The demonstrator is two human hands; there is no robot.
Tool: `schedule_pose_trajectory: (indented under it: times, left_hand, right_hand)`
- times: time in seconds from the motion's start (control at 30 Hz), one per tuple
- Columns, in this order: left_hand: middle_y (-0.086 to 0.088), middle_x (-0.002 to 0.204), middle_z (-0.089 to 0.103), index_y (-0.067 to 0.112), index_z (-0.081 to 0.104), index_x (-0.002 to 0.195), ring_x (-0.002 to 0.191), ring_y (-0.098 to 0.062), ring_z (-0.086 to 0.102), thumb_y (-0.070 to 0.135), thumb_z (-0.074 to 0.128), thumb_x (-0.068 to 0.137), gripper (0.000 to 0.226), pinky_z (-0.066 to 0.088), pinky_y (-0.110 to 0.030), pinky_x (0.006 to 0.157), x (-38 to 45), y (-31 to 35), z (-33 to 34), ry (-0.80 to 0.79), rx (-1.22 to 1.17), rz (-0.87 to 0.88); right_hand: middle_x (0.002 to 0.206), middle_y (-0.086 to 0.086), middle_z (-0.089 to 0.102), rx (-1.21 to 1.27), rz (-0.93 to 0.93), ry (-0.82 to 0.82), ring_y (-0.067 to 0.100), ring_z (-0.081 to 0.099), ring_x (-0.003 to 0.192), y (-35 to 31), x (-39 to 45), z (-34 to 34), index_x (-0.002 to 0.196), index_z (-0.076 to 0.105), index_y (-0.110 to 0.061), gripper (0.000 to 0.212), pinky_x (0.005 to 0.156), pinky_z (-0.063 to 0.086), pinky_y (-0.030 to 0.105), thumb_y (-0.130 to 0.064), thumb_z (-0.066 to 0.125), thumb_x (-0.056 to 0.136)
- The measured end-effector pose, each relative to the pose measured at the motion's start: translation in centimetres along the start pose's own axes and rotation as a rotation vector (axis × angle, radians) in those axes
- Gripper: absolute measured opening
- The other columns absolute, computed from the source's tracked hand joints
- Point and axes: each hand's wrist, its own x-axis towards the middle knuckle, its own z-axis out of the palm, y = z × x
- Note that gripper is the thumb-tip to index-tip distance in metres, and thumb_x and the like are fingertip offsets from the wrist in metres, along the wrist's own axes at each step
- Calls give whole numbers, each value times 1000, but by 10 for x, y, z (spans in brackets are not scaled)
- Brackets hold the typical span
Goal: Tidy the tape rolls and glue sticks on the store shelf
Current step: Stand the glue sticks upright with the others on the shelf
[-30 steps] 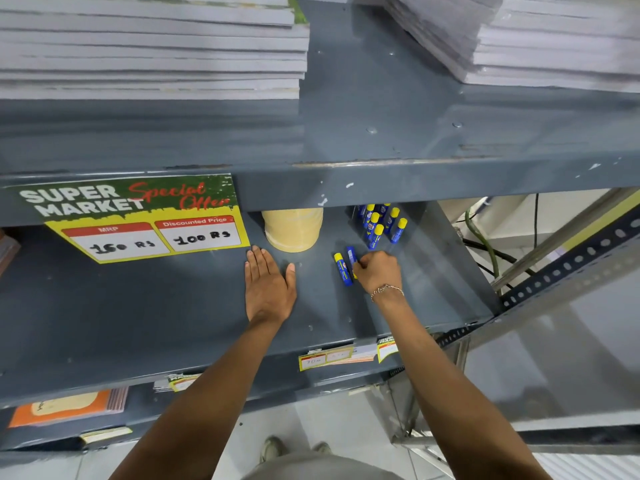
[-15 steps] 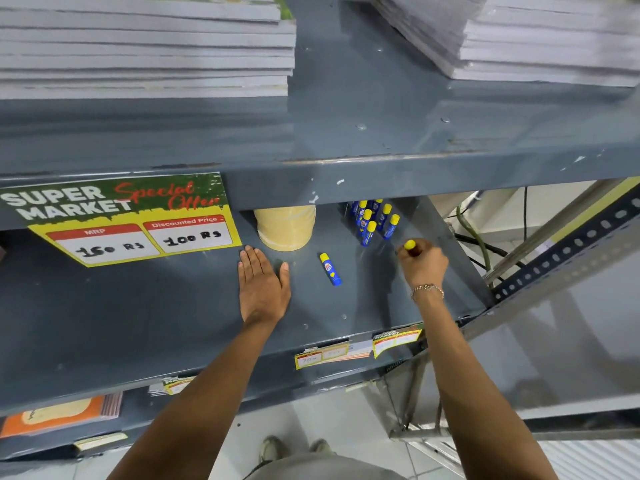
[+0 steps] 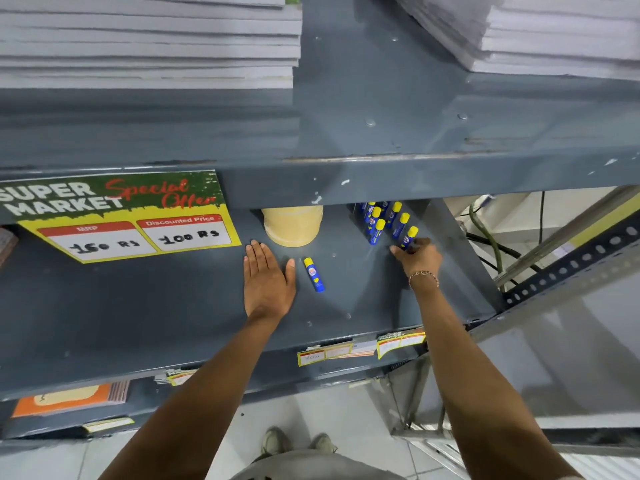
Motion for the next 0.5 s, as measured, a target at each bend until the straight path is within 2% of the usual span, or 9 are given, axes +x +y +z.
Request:
schedule_pose_trajectory:
  times: [0.07, 0.13, 0.23, 0.33, 0.4, 0.5]
  left_hand:
    - [-24, 159, 7, -8, 6, 148, 149, -31, 4, 46, 24, 99, 75, 3, -37, 123, 0, 0, 0, -4, 11, 3]
    - [-24, 159, 6, -7, 5, 148, 149, -32, 3, 47, 25, 98, 76, 2, -37, 122, 0, 0, 1, -7, 22, 9]
    - [-25, 158, 6, -7, 5, 148, 149, -33, 3, 48, 24, 98, 76, 2, -38, 122, -1, 1, 2, -7, 39, 3]
    - [-24, 159, 6, -7, 5, 148, 149, -33, 3, 49, 23, 97, 77, 2, -38, 122, -1, 1, 3, -5, 43, -3]
    - [-24, 159, 5, -6, 3, 148, 149, -33, 2, 48, 21, 97, 77, 2, -38, 122, 0, -1, 3, -15, 52, 3]
    - [-24, 159, 4, -6, 3, 148, 149, -33, 1, 48, 21, 97, 76, 2, -38, 122, 0, -2, 4, -24, 57, 8]
  right_hand:
    - [98, 24, 67, -9, 78, -22, 34, 64, 94, 1, -10, -1, 97, 59, 5, 49, 78, 48, 37, -30, 80, 70]
    - [106, 21, 69, -67, 19, -70, 35, 64, 103, -5, -32, 7, 101, 63, 2, 44, 85, 50, 37, -30, 77, 74]
    - [91, 13, 75, -129, -194, -282, 29, 68, 91, -29, -75, 33, 81, 71, -8, 32, 74, 48, 28, -39, 76, 73]
    - [73, 8, 72, -192, -308, -433, 26, 64, 75, -52, -105, 57, 71, 69, -12, 35, 64, 40, 23, -46, 76, 69]
    - [74, 10, 71, -234, -326, -467, 27, 63, 76, -60, -113, 67, 75, 69, -10, 37, 64, 41, 27, -46, 75, 70]
    - [89, 13, 73, -295, -353, -459, 30, 65, 90, -65, -116, 75, 87, 69, -8, 32, 72, 48, 33, -39, 71, 76]
